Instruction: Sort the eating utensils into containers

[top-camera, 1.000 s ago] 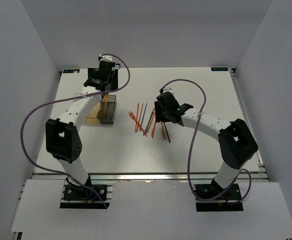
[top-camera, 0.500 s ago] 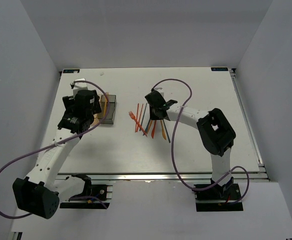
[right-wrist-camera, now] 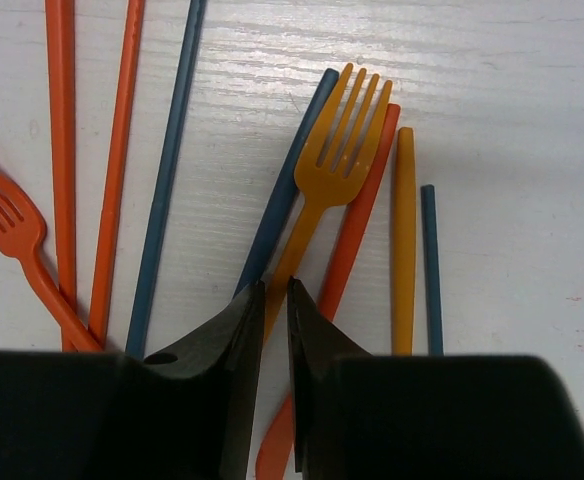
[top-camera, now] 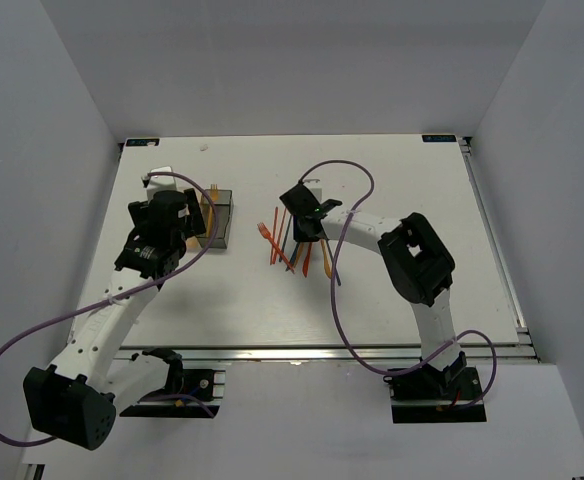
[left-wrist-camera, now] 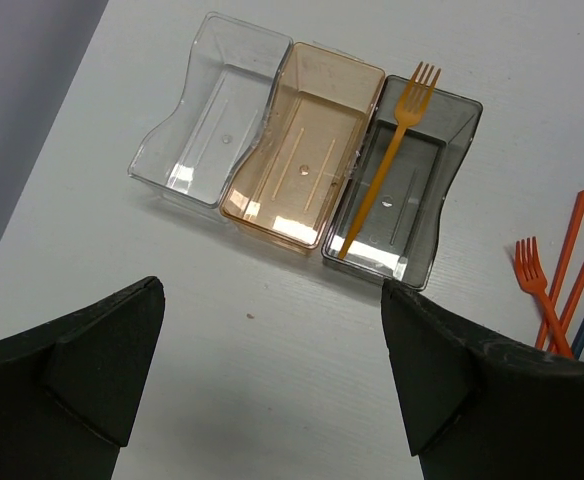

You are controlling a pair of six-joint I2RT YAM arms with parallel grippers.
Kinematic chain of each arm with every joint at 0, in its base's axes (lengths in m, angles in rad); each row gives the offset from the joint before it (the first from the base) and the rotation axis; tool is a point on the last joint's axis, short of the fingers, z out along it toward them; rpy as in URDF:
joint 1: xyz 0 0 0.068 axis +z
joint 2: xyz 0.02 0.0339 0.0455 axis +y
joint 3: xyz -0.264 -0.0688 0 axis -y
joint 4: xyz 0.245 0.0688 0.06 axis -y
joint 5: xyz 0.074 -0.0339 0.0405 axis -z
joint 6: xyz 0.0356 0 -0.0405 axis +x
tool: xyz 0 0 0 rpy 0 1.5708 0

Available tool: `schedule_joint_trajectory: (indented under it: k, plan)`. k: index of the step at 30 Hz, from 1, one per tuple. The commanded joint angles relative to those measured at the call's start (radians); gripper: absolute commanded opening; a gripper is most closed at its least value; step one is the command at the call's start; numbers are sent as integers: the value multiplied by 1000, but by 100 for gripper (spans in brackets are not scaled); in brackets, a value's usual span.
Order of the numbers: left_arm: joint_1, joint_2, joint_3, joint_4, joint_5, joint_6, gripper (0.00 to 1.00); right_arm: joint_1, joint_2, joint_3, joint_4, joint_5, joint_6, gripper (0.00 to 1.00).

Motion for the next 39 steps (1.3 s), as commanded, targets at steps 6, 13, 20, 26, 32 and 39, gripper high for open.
schedule_joint_trajectory:
  k: [6, 13, 20, 26, 32, 39]
  plan:
    - [1, -17, -6, 19, 46, -8, 98, 7, 7, 13, 3, 44, 29, 22]
    - [1, -14, -9, 20, 54, -6, 98, -2, 57, 32, -10, 23, 49, 22]
    - [1, -15, -9, 22, 57, -6, 98, -15, 7, -34, -4, 44, 80, 8]
    - [3, -6, 22, 13, 153, -29, 98, -28, -41, -51, 20, 25, 72, 0]
    - [3, -26, 17, 72, 345, -107, 98, -33, -166, -92, 71, -12, 32, 0]
    - [1, 4, -119, 524, 808, -388, 98, -24, -420, -330, 400, -366, -62, 0]
